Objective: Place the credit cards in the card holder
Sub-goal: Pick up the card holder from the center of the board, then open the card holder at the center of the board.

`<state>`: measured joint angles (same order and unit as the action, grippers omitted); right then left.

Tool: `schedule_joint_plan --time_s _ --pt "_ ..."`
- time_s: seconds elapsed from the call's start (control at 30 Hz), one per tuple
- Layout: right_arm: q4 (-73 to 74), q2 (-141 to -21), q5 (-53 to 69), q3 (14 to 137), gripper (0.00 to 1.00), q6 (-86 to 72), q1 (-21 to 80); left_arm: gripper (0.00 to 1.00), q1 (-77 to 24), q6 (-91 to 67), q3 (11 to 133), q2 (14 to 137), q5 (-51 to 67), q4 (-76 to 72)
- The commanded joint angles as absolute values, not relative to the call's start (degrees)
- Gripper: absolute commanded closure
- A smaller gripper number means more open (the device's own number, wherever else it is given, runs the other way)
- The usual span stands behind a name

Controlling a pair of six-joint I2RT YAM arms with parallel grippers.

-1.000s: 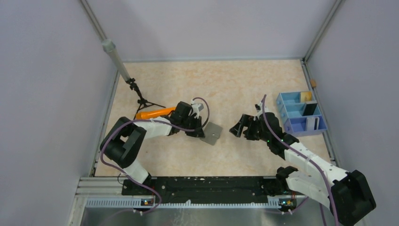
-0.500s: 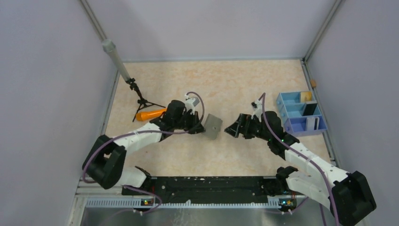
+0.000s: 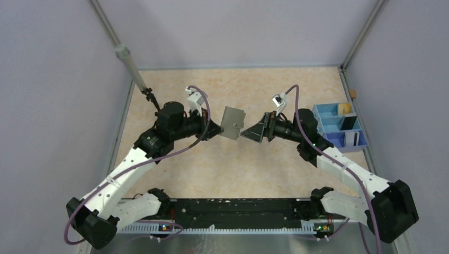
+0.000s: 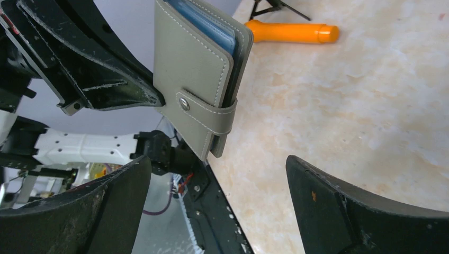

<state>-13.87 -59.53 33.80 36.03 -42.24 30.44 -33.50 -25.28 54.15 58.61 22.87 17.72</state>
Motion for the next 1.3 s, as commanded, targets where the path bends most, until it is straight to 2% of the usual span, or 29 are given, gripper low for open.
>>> schedule_joint_plan --time_s 0.0,0.23,0.43,0.77,0.9,0.97,1.07,1.13,1.17,1.2,1.23,1.27 --pt "-21.6 -62.0 37.6 40.5 0.04 -44.7 33.3 1.00 -32.7 -21.1 57.9 55.3 23.3 23.7" --pt "-25.0 -60.3 38.5 37.6 0.01 -44.7 33.7 1.00 -32.8 -15.7 53.0 49.9 28.3 20.2" --pt "-34.1 -59.9 42.3 33.7 0.01 -49.5 33.7 1.00 -32.8 -14.3 51.8 49.9 29.9 19.7" --pt "-32.8 -58.0 40.7 33.7 0.01 -47.0 33.8 1.00 -32.8 -15.2 50.6 50.8 37.8 16.6" --pt "-33.7 -60.8 41.6 35.6 0.06 -46.9 33.8 1.00 -32.7 -15.2 50.4 51.3 40.9 16.1" --pt "-35.8 -62.2 42.7 36.1 0.16 -47.8 33.8 1.00 -32.7 -15.2 50.2 51.3 42.1 15.8" --pt "-40.7 -63.5 44.8 35.9 0.42 -50.1 33.8 1.00 -32.7 -14.4 50.2 51.7 43.5 16.2" --pt "-42.7 -63.9 45.8 35.8 0.70 -51.4 33.8 1.00 -32.7 -13.7 50.6 52.3 43.7 17.3" --pt "-42.8 -63.8 45.9 35.8 0.82 -51.5 33.8 0.95 -32.7 -13.6 50.8 52.5 43.7 17.6" --pt "-42.6 -63.8 46.0 35.8 0.94 -51.4 33.8 0.78 -32.7 -13.7 50.8 52.6 43.5 17.7" --pt "-42.2 -63.8 46.2 35.9 1.00 -51.1 33.8 0.57 -32.7 -14.0 50.9 52.7 43.3 17.6" --pt "-42.0 -63.7 46.5 35.7 1.00 -50.8 33.8 0.45 -32.7 -14.2 50.9 52.9 43.3 17.4"
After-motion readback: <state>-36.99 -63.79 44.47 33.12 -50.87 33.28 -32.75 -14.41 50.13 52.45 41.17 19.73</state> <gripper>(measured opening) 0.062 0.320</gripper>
